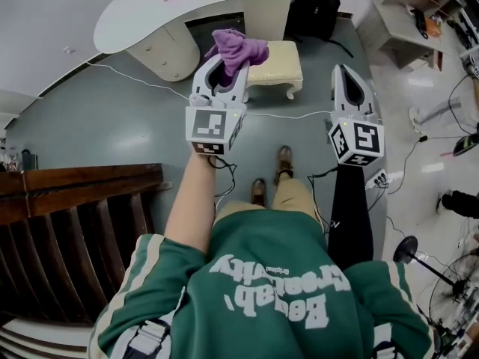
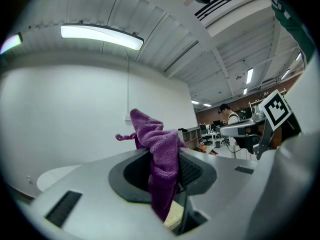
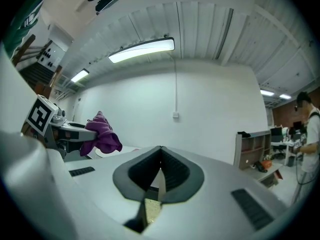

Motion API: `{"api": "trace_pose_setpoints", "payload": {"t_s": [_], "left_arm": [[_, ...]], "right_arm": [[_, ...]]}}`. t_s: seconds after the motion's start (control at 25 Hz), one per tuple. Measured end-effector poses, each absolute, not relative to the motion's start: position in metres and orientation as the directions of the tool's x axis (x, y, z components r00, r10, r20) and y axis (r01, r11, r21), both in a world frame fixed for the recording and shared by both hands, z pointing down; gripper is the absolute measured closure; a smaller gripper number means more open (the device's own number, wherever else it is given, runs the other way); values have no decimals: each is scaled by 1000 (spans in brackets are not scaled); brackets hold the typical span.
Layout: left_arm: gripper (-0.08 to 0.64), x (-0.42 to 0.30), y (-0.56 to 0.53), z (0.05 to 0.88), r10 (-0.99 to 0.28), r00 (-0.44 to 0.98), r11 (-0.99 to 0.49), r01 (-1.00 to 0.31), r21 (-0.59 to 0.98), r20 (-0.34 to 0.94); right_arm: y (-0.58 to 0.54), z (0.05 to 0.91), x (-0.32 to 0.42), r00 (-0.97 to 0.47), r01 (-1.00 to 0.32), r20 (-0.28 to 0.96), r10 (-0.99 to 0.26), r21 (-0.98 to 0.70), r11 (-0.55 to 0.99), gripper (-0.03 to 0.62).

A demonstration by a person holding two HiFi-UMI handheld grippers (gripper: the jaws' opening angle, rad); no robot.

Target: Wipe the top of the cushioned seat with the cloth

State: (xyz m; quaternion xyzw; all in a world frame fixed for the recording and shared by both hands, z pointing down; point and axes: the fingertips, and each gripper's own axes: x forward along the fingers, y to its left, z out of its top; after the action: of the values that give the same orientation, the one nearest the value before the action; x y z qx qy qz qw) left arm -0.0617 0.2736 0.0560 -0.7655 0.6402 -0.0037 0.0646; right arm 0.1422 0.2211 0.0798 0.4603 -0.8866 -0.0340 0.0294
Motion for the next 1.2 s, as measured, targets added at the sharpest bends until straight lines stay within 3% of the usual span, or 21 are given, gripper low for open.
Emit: {"api": "trace_pose_setpoints", "payload": {"t_s": [0.36,0.76,1.2], "left_arm": [[428,-68,174,77,-986,158,-152,-983,-99,-48],[428,-79,31,94,-995,96,-97,-989,-109,10],[428,-92,-38,128,-993,104,-111,-987,-117,59]], "right_arm": [[113,97,124,-616,-787,3,-788,51,615,583],[-29,124,97,-695,-712,91,-713,57,700,583],[-102,165,78,-710,-695,152,-688,7,719,583]]}}
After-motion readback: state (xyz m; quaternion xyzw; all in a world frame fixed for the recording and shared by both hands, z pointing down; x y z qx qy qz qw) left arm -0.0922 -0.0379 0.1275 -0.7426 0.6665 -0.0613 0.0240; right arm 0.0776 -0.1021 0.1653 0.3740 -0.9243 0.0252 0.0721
